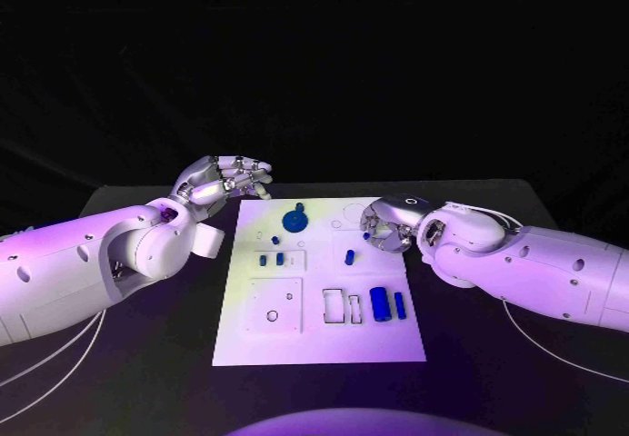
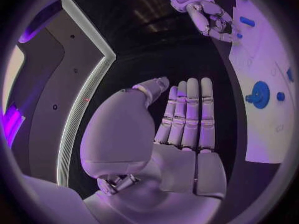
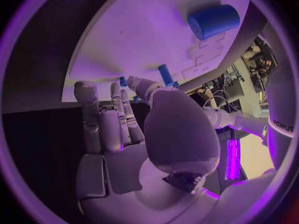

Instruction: Assemble the parts on the task board

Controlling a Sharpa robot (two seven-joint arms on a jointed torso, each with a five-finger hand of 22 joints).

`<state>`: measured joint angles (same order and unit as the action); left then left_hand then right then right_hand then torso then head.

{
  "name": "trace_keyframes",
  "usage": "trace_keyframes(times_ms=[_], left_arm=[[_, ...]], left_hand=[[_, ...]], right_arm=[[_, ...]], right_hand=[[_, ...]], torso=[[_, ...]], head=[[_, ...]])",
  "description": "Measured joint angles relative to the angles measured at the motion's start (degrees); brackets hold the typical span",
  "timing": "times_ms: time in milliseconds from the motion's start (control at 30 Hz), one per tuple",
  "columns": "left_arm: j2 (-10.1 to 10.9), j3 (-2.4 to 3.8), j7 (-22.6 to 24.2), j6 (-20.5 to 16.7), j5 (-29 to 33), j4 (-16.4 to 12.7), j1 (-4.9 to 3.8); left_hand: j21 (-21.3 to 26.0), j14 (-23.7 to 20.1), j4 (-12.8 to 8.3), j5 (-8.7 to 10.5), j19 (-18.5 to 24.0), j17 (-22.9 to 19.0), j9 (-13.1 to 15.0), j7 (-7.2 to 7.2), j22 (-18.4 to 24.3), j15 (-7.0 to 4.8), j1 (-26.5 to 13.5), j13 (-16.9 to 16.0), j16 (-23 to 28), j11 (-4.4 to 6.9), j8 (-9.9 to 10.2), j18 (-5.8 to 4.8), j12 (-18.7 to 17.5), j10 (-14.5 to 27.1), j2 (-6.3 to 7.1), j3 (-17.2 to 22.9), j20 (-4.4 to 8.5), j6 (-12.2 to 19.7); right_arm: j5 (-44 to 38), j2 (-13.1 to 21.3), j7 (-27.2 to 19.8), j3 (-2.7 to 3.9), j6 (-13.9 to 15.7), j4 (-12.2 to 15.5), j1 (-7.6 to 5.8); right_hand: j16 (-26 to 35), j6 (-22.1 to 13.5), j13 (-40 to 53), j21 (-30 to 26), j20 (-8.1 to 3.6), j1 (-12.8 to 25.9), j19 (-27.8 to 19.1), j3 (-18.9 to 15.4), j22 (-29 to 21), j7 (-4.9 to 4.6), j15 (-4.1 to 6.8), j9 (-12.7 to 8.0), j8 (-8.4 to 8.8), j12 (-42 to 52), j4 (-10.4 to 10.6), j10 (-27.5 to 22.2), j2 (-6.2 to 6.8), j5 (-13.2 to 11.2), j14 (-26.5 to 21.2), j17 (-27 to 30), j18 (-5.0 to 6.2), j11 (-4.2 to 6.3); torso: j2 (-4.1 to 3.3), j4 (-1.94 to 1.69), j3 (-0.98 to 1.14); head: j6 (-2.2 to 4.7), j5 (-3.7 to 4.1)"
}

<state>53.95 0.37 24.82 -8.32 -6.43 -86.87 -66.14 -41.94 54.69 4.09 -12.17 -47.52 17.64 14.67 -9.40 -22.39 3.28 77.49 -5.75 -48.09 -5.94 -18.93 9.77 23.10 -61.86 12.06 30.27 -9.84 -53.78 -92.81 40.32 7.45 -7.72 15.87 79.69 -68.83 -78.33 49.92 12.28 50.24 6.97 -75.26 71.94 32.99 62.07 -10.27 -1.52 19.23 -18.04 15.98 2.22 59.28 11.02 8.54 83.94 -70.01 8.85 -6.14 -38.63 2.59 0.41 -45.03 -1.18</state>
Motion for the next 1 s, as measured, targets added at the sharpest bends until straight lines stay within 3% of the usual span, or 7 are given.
trace_keyframes(times_ms=[333,467,600,700,1000], left_arm=[[0.02,0.00,0.17,-0.02,0.67,-0.06,0.01],[0.07,0.00,0.12,-0.02,0.80,-0.09,0.01],[0.09,0.00,-0.01,-0.02,0.88,-0.09,0.01],[0.09,0.00,-0.10,0.02,0.91,-0.05,0.01],[0.08,0.00,-0.41,0.41,0.93,0.10,0.01]], left_hand=[[0.29,0.00,-0.17,0.00,-0.41,-0.03,0.00,0.00,0.11,0.00,0.00,0.07,0.28,0.00,0.22,0.00,-0.32,0.00,0.00,0.17,0.00,0.00],[0.39,0.00,-0.34,0.00,-0.41,-0.05,-0.01,-0.32,0.24,0.00,0.00,0.17,0.50,-0.02,0.50,0.00,-0.97,0.02,0.00,-0.01,0.00,0.32],[0.48,0.00,-0.37,0.00,-0.41,-0.10,-0.01,-0.32,0.31,0.00,0.00,0.19,0.50,-0.22,0.50,0.00,-1.05,0.23,0.00,0.04,0.01,0.32],[0.62,0.00,-0.80,0.00,-0.41,-0.13,-0.01,-0.32,0.33,0.00,0.28,0.24,0.87,-0.22,0.68,0.00,-1.48,0.23,-0.27,0.18,0.01,0.32],[0.62,0.00,-1.34,0.00,-0.41,-0.25,-0.02,-0.51,0.33,0.00,0.68,0.37,1.10,-0.43,0.87,0.00,-2.04,0.43,-0.68,0.41,0.01,0.52]], right_arm=[[-0.76,-1.50,0.68,0.01,-0.12,-1.62,0.43],[-1.28,-1.73,1.18,0.11,-0.26,-1.77,0.53],[-1.74,-1.83,1.62,0.19,-0.39,-1.77,0.64],[-2.02,-1.88,1.87,0.26,-0.41,-1.73,0.74],[-3.13,-2.02,2.70,0.43,-0.19,-1.71,1.11]], right_hand=[[-0.25,0.38,-0.13,0.25,0.00,-0.23,0.00,0.16,0.28,-0.02,0.00,-0.05,0.00,0.01,-0.16,0.41,-0.23,-0.22,0.00,-0.13,0.00,0.01],[-0.66,1.16,-0.23,2.01,-0.10,0.01,0.71,0.40,1.58,0.15,0.00,-0.05,-0.15,0.01,-0.40,1.53,-0.46,-0.22,0.00,-0.64,0.02,0.52],[-1.00,2.09,-0.34,2.99,-0.20,0.01,1.22,0.63,2.40,0.65,0.35,0.02,-0.62,0.31,-0.63,2.51,-0.46,-0.22,0.06,-0.96,0.01,0.66],[-1.00,2.29,-0.24,3.44,-0.43,-0.23,1.46,0.63,2.84,0.85,0.42,0.06,-0.78,0.53,-0.63,2.66,-0.70,-0.22,-0.01,-1.23,-0.88,0.82],[-1.89,4.95,0.16,7.18,-1.27,-0.85,3.29,1.14,5.71,1.98,1.47,0.63,-1.95,1.22,-1.72,5.11,-1.77,-0.60,0.17,-2.13,-0.87,2.00]], torso=[[0.07,0.01,-0.01],[0.12,0.05,0.00],[0.15,0.11,0.01],[0.17,0.14,0.03],[0.19,0.07,0.05]], head=[[-0.27,-0.15],[-0.43,-0.34],[-0.51,-0.48],[-0.57,-0.52],[-0.71,-0.38]])
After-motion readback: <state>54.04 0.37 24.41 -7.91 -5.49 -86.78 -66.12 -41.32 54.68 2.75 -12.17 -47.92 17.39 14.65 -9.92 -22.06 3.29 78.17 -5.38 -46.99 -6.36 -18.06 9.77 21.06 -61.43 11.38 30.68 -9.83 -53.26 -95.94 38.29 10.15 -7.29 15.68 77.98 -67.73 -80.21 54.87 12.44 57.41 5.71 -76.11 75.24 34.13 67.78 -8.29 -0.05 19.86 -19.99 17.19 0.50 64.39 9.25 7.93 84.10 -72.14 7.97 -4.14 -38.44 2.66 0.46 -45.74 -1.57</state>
